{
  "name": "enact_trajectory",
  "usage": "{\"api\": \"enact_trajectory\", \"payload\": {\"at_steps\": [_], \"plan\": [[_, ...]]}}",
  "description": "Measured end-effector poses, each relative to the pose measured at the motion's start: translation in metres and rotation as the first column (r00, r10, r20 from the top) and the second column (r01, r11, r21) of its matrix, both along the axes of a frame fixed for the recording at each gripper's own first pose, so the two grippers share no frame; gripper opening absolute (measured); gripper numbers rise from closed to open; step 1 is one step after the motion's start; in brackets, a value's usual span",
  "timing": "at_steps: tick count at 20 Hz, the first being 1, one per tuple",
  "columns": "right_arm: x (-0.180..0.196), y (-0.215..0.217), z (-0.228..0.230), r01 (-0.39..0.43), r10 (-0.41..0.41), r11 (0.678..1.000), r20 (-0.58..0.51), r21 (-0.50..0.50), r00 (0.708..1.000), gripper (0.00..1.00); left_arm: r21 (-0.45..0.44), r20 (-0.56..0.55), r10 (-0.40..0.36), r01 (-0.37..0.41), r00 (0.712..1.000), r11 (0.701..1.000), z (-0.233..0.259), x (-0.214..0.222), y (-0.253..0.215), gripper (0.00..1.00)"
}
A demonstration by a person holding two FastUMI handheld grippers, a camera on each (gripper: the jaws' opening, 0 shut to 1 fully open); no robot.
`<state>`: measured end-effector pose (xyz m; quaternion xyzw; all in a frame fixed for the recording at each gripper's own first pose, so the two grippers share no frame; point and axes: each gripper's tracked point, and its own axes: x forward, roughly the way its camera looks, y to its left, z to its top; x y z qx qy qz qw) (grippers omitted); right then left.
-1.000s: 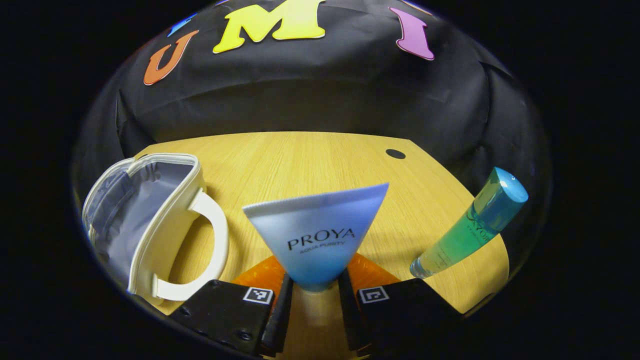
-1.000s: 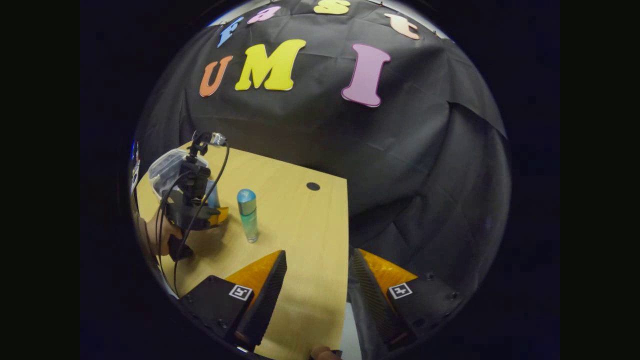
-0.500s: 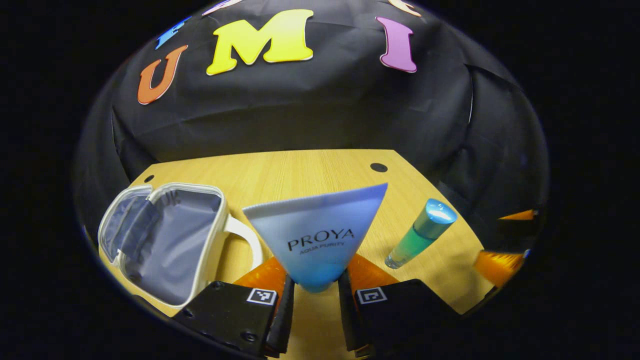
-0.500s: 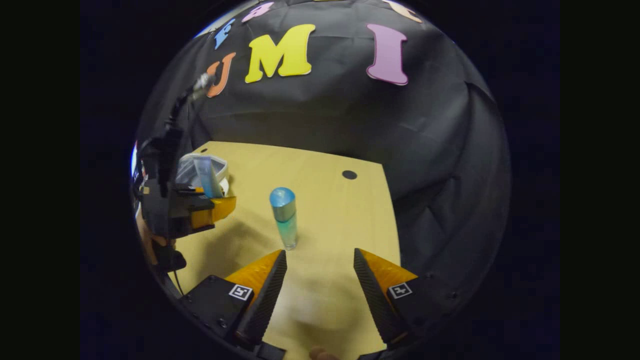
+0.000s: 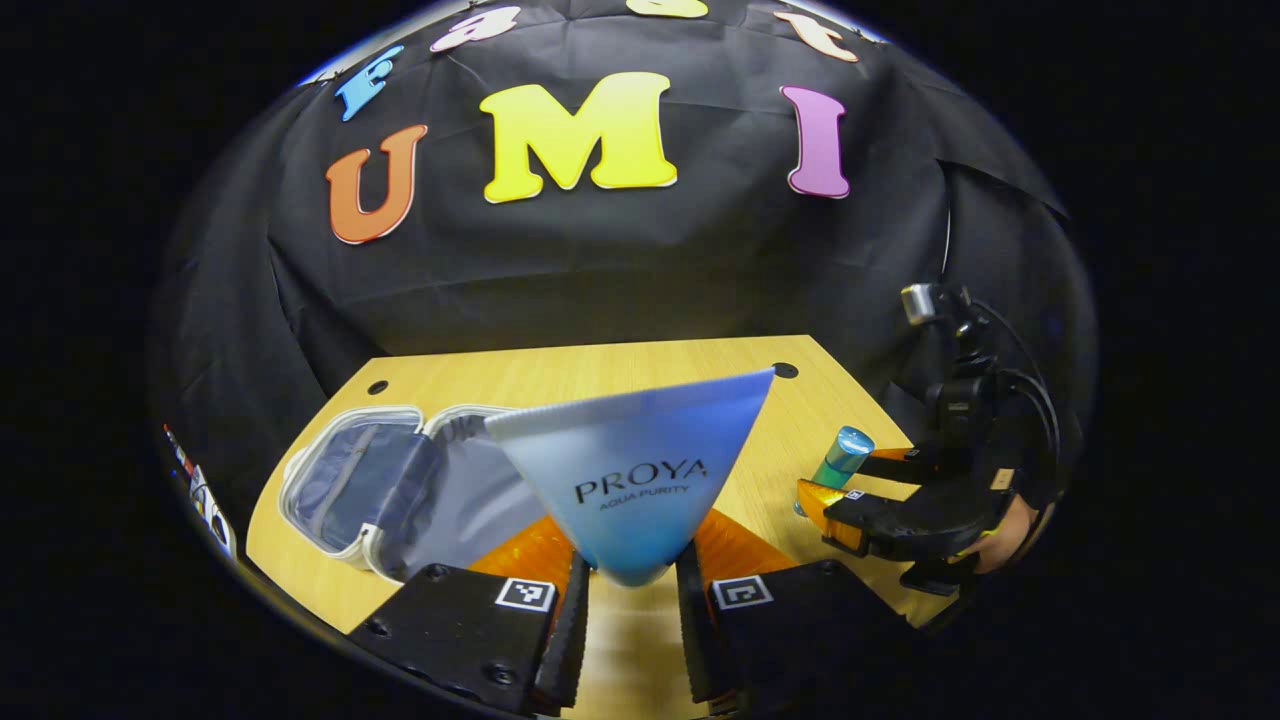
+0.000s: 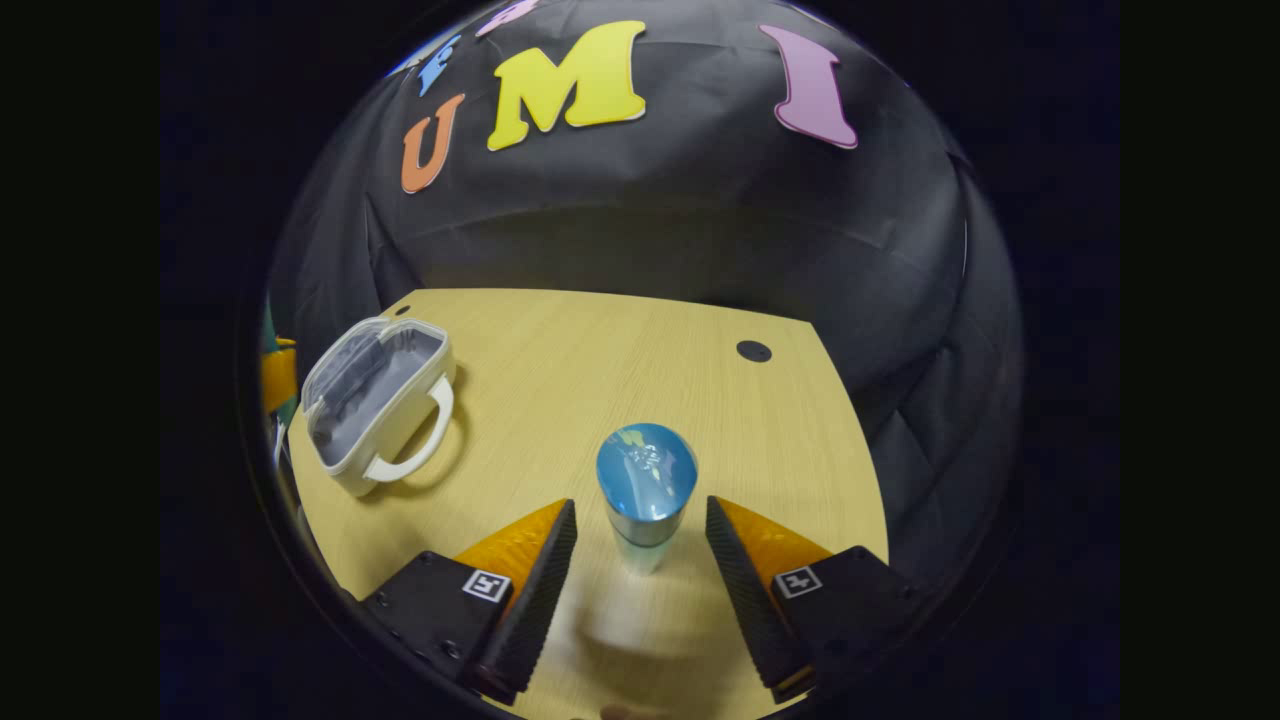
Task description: First open the suitcase, pack the skin care products into it, and then close the suitcase.
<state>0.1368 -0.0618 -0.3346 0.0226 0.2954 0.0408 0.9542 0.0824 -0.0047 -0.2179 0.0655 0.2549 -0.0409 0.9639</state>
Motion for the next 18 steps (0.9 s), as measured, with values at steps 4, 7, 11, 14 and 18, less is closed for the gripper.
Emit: {"api": "enact_trajectory", "payload": {"at_steps": [4,7,11,14,18], "plan": [[0.011,-0.006,-0.02,0.052,-0.051,0.999,-0.043,0.012,0.998,0.6,0.001,0.035,0.055,-0.055,0.998,0.998,0.022,-0.011,0.03,0.43],[0.013,-0.006,-0.022,0.061,-0.062,0.998,-0.043,-0.026,0.997,0.4,-0.019,0.023,0.088,-0.088,0.996,0.996,0.025,-0.018,0.05,0.43],[0.004,0.002,-0.012,0.047,-0.048,0.998,-0.041,-0.044,0.998,0.31,0.012,0.011,0.126,-0.126,0.992,0.992,0.019,-0.017,0.094,0.43],[-0.01,0.016,0.019,0.044,-0.045,0.998,-0.014,-0.042,0.999,0.34,0.008,-0.009,0.143,-0.143,0.99,0.99,0.008,-0.003,0.127,0.43],[-0.032,0.049,0.057,0.029,-0.029,0.999,0.006,-0.028,1.0,0.32,-0.01,-0.093,0.158,-0.16,0.983,0.987,-0.032,0.029,0.171,0.48]]}}
